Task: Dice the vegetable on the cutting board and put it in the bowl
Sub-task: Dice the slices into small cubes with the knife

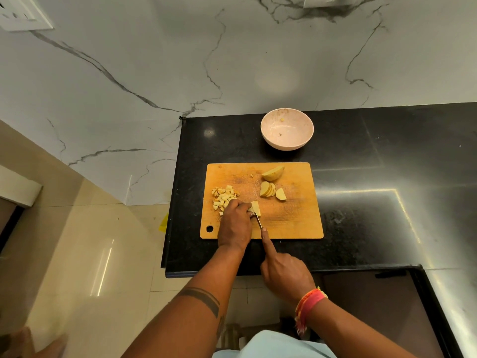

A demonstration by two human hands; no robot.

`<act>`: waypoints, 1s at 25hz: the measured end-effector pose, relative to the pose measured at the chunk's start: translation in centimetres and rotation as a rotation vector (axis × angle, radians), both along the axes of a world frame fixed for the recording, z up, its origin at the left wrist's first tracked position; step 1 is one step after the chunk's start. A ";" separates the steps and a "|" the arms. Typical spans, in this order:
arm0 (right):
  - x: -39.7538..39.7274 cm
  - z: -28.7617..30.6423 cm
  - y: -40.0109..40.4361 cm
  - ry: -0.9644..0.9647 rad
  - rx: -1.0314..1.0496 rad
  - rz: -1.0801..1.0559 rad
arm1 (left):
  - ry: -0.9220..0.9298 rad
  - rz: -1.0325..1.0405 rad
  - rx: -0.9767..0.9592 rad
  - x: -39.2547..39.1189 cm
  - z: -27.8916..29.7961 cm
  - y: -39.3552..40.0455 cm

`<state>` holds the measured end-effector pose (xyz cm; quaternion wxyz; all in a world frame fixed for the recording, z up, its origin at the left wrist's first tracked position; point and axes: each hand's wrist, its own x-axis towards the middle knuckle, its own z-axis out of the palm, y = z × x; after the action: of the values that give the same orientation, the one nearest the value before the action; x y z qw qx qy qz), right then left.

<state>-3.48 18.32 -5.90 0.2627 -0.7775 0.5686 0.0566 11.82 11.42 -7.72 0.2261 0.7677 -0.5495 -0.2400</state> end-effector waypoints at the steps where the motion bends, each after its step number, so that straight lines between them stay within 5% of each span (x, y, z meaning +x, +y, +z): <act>1: -0.1 -0.1 0.2 -0.009 0.000 -0.006 | -0.012 0.000 0.001 0.0 0.1 0.1; 8: -1.3 0.1 -0.6 -0.151 -0.084 -0.116 | 0.008 0.082 0.012 -1.0 0.5 0.4; 14: -1.9 -0.3 -1.4 -0.145 -0.082 -0.169 | -0.183 -0.037 0.065 -1.4 0.6 -0.6; 19: -1.7 -0.3 -2.2 -0.130 -0.053 -0.190 | -0.149 -0.180 0.067 0.6 0.6 -0.8; 25: -0.1 -0.9 -2.4 -0.155 -0.038 -0.133 | -0.104 -0.089 0.005 0.3 0.5 -0.7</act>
<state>-3.58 15.91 -6.77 0.2944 -0.7448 0.5980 -0.0322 12.11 10.69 -7.25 0.1843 0.7546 -0.5933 -0.2110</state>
